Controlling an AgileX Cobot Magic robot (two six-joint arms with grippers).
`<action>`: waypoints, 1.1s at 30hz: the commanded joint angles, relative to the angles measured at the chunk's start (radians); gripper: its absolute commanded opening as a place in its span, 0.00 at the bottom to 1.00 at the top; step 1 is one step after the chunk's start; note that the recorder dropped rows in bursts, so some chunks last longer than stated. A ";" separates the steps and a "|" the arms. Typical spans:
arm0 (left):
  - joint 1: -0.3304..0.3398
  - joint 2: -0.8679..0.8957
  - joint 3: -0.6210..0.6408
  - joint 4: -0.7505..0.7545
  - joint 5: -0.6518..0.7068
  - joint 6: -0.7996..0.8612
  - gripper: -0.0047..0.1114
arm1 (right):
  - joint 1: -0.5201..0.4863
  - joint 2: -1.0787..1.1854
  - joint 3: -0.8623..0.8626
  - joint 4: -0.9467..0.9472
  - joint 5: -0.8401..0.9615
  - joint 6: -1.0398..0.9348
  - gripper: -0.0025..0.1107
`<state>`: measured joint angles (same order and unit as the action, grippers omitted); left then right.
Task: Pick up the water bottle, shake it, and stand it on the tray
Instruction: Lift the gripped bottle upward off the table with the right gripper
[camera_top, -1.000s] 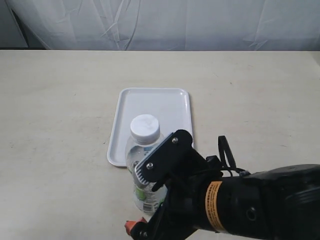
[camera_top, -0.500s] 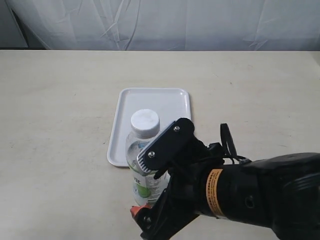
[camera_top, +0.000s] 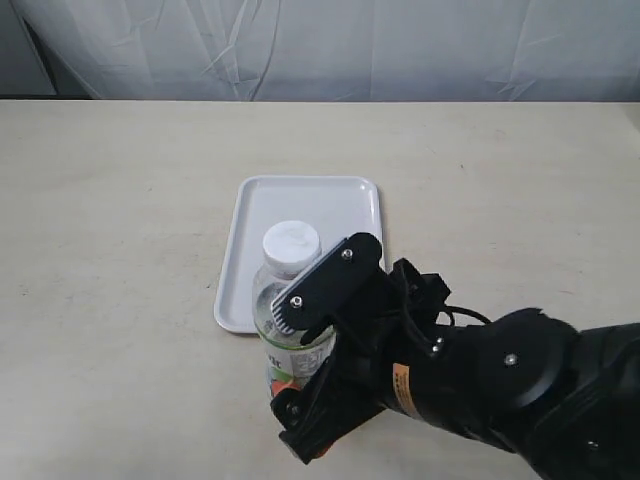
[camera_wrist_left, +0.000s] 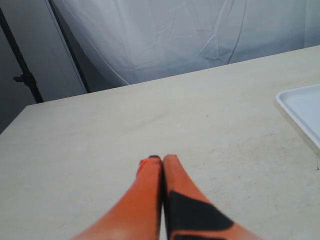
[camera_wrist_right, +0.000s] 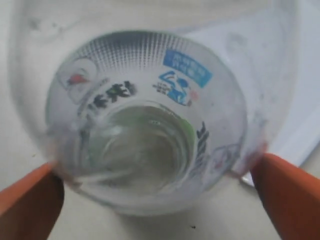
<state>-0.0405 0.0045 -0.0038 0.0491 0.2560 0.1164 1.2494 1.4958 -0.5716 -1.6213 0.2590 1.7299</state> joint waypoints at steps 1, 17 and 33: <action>0.000 -0.005 0.004 -0.002 -0.009 -0.002 0.04 | -0.005 0.055 -0.011 -0.123 0.030 0.210 0.94; 0.000 -0.005 0.004 -0.002 -0.009 -0.002 0.04 | -0.003 0.083 -0.021 -0.123 -0.085 0.244 0.94; 0.000 -0.005 0.004 -0.002 -0.009 -0.003 0.04 | -0.003 0.083 -0.023 -0.123 0.097 0.254 0.94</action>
<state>-0.0405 0.0045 -0.0038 0.0491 0.2560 0.1164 1.2494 1.5768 -0.5895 -1.7388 0.3376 1.9794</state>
